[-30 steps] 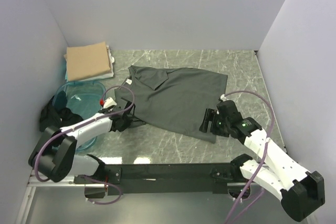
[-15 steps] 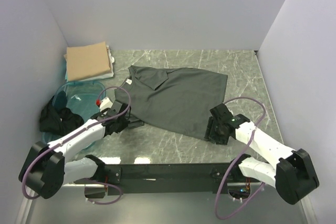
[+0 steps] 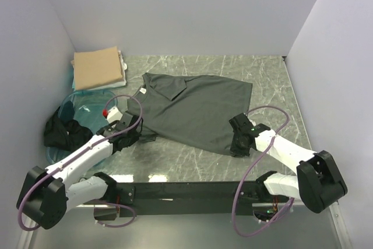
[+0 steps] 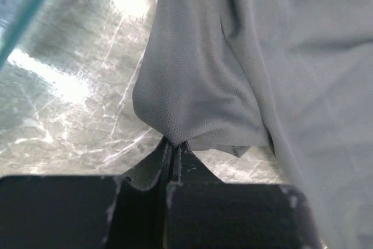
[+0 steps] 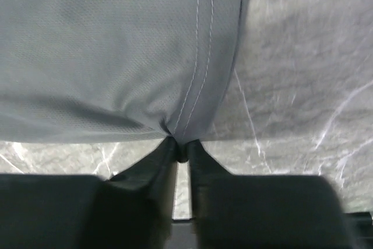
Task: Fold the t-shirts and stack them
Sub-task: Flatten the tshirt out
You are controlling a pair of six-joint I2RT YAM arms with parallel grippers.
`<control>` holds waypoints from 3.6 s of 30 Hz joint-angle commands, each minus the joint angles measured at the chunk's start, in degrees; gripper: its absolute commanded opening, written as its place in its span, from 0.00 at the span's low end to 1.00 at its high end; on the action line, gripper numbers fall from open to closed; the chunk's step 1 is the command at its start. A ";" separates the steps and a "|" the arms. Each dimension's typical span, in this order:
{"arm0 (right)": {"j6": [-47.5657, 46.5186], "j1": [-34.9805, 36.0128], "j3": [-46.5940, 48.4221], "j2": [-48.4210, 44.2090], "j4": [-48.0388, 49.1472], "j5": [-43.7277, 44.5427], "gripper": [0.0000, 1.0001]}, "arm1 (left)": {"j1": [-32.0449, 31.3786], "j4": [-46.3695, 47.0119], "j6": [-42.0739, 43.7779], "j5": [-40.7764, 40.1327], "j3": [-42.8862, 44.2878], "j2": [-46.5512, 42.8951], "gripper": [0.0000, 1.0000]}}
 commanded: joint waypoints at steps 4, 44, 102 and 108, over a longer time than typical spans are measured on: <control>-2.04 0.18 6.42 -3.80 0.04 8.82 0.01 | -0.19 -5.42 1.42 -9.41 9.13 -3.61 0.01; -18.48 -9.49 65.15 -33.09 -6.12 15.96 0.00 | -0.10 12.67 30.86 16.23 66.19 -16.89 0.01; -21.38 -16.87 43.17 35.70 11.91 1.45 0.82 | 5.26 13.38 28.84 1.20 51.58 48.47 0.99; -23.23 -17.49 49.15 42.75 9.88 2.86 0.82 | 5.44 8.46 29.19 1.73 61.51 58.15 0.99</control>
